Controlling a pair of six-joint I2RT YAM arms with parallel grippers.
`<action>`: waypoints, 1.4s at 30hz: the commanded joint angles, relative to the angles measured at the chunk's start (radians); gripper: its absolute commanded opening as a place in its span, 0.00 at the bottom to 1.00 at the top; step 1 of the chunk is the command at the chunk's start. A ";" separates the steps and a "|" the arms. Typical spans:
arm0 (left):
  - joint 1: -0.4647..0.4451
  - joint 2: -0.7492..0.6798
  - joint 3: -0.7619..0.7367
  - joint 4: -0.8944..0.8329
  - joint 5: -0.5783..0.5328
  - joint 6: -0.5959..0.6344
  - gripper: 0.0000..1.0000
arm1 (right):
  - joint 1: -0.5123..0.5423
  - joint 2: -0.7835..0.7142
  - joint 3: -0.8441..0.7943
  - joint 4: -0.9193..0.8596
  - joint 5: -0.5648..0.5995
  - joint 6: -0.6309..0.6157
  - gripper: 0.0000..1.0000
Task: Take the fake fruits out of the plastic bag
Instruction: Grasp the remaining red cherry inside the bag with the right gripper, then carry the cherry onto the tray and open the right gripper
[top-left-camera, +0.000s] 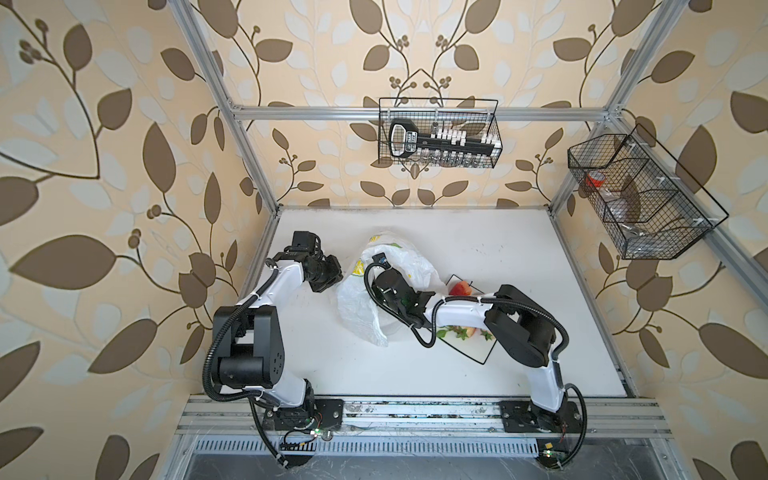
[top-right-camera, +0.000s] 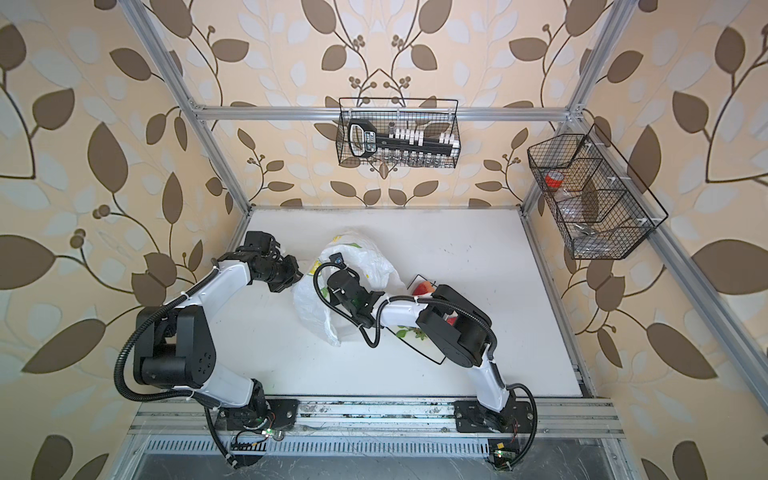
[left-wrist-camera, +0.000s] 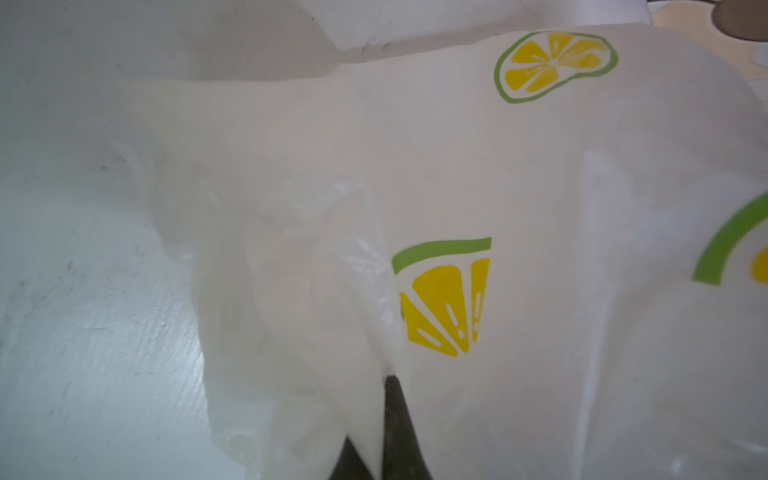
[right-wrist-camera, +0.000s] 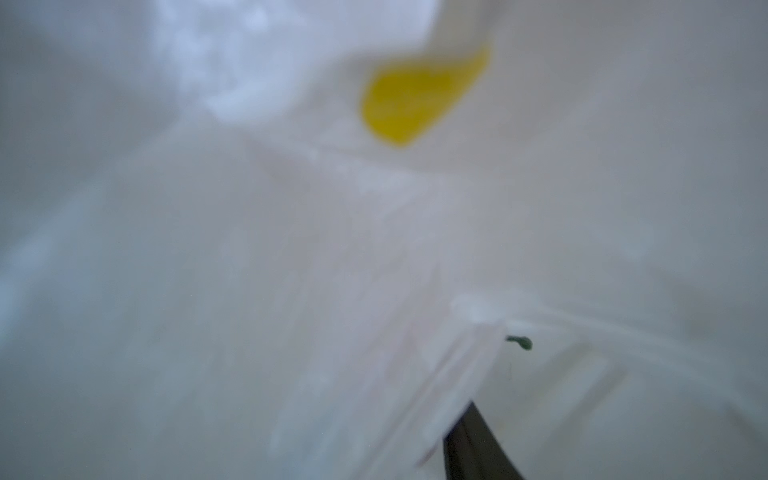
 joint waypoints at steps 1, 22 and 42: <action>0.023 -0.034 0.041 0.005 -0.021 -0.008 0.00 | 0.015 -0.075 -0.055 0.015 -0.015 0.011 0.37; 0.090 -0.048 0.028 0.037 -0.006 -0.034 0.00 | 0.080 -0.532 -0.398 -0.078 -0.112 0.029 0.37; 0.094 -0.056 0.019 0.050 0.000 -0.048 0.00 | -0.083 -1.042 -0.633 -0.658 0.077 0.151 0.38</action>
